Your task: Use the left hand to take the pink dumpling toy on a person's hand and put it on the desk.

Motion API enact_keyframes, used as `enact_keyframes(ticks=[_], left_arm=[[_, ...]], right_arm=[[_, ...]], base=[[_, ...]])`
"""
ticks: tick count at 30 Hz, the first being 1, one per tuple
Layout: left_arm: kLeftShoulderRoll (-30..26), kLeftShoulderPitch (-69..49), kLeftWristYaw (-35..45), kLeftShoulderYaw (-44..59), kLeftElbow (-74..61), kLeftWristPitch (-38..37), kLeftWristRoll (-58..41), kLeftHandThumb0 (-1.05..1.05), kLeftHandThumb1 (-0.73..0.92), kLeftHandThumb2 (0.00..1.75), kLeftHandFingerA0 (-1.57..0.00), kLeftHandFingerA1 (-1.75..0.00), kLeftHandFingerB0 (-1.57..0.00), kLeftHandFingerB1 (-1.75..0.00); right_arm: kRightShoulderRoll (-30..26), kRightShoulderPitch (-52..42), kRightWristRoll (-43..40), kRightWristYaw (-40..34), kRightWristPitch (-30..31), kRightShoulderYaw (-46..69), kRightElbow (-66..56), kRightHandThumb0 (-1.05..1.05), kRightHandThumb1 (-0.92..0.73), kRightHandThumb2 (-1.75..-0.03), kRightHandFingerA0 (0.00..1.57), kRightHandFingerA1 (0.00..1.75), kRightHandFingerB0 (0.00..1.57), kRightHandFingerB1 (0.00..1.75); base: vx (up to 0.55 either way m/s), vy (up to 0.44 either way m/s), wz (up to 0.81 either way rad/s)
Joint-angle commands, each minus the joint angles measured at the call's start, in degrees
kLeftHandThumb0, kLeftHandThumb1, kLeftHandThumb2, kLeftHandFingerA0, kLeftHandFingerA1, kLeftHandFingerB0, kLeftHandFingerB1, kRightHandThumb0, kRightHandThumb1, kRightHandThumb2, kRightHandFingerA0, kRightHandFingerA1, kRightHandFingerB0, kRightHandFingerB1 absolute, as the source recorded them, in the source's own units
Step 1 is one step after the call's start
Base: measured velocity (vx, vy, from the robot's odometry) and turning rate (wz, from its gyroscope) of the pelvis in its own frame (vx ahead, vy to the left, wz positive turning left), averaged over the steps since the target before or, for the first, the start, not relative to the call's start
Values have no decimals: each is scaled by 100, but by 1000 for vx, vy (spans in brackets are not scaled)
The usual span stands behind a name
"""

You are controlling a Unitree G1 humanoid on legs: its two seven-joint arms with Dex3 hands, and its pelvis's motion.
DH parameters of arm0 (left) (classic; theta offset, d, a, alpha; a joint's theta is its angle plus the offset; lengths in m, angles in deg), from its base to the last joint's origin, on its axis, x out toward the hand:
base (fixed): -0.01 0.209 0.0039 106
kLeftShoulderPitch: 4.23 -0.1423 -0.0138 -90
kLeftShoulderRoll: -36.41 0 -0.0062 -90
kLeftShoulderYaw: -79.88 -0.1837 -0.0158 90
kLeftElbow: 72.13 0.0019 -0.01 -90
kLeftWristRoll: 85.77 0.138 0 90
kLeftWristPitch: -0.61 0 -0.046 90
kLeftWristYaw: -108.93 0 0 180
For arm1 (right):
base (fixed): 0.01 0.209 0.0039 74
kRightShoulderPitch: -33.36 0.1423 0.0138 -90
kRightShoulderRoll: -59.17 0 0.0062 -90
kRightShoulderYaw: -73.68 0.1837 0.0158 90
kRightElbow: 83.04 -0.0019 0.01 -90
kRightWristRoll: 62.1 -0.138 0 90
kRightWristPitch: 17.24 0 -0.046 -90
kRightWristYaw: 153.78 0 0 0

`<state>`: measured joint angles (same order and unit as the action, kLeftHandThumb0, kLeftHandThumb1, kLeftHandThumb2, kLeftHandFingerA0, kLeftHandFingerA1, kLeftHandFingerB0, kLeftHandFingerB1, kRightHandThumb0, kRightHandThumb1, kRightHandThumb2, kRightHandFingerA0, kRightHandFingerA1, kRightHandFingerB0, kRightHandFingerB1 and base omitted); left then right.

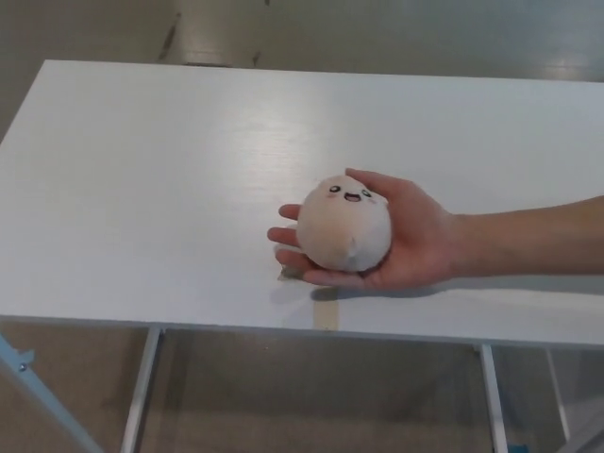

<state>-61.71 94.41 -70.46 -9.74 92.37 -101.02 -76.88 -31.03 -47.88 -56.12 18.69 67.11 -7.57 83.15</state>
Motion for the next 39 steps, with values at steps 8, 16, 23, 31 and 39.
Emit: enact_keyframes(ticks=[8, 16, 23, 31, 39], left_arm=[[-134, 49, 297, 231, -90, -174, -166, -30, 60, 59, -73, -49, -37, -35], [-505, -1082, 1642, 1253, -2152, -966, -1330, -44, 51, 56, -34, -36, -31, -33], [-728, -3069, 2764, 2126, -5376, -1532, -2656, -54, 39, 66, -29, -43, -19, -37], [-516, -4139, 2770, 3469, -8928, -2082, -4482, -57, 38, 67, -27, -47, -16, -37], [-850, -2784, 1807, 3686, -10010, -1845, -4311, -61, 39, 70, -36, -43, -23, -38]], right_arm=[[7, 62, 25, 101, 58, -63, 37, -26, -66, -59, 66, 45, 53, 41], [11, 156, -36, 114, 55, -36, 17, -25, -67, -60, 67, 46, 54, 41], [-63, 176, -40, 135, 32, -21, 16, -24, -68, -60, 66, 45, 53, 41], [-175, 213, 12, 155, 68, -68, 5, -23, -68, -60, 68, 46, 55, 42], [-292, 313, 60, 265, 93, -118, -3, -23, -69, -60, 68, 46, 54, 42]], base=[[0, 0, 0], [0, 0, 0], [0, 0, 0], [0, 0, 0], [0, 0, 0]])
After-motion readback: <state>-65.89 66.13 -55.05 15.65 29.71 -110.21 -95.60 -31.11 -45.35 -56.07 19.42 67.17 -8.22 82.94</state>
